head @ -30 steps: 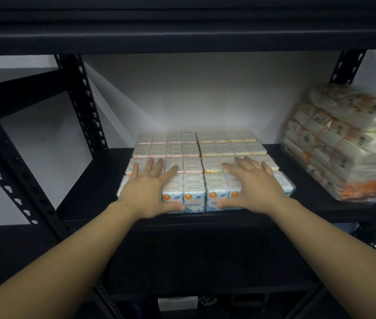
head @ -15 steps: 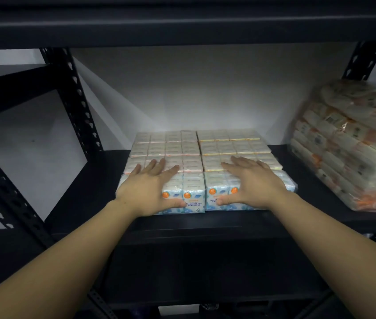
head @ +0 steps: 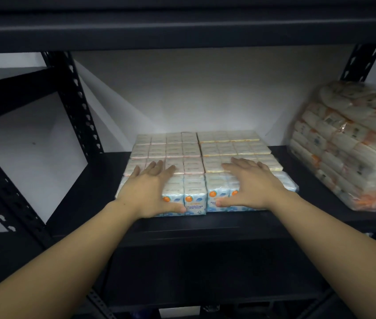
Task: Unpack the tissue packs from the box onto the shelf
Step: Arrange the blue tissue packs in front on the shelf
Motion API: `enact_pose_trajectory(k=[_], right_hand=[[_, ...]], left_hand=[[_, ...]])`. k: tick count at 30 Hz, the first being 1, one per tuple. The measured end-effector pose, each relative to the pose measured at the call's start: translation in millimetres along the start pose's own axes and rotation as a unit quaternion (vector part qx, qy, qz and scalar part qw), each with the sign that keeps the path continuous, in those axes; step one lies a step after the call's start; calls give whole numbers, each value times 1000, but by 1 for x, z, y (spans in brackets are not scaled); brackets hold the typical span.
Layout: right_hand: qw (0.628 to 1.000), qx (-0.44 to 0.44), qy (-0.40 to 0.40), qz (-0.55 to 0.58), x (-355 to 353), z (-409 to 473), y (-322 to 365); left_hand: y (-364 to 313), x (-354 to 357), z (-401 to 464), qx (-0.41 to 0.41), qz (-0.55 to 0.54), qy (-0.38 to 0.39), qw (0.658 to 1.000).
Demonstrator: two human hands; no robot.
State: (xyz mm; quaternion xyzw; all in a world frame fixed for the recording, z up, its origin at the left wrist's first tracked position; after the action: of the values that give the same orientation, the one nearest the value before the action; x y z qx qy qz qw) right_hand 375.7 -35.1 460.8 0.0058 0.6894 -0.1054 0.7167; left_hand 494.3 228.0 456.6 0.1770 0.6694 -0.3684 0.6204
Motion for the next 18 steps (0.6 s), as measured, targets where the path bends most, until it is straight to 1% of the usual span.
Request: enact_pose_trajectory(k=[4, 9, 13, 18], right_hand=[[1000, -1, 10, 2, -3, -1, 6], [1000, -24, 12, -1, -2, -2, 23], [999, -43, 15, -20, -2, -4, 22], [998, -51, 13, -37, -5, -5, 21]], left_hand=[[13, -13, -11, -2, -7, 4, 1000], [36, -13, -24, 2, -28, 32, 999], [32, -6, -27, -8, -9, -2, 1000], [29, -6, -27, -3, 1, -9, 1000]])
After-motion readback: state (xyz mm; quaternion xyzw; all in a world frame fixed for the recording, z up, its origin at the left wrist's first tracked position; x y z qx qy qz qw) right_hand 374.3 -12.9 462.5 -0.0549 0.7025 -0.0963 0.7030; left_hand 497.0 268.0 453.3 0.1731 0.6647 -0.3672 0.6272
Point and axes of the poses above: each hand's wrist, its own z-axis towards the middle knuckle, its own x-axis out of the palm, y = z × x, the point moved 3 cm from there along z, towards the middle knuckle, and after that the axes turned 14 degrees about -z, right-handed, at the moved point
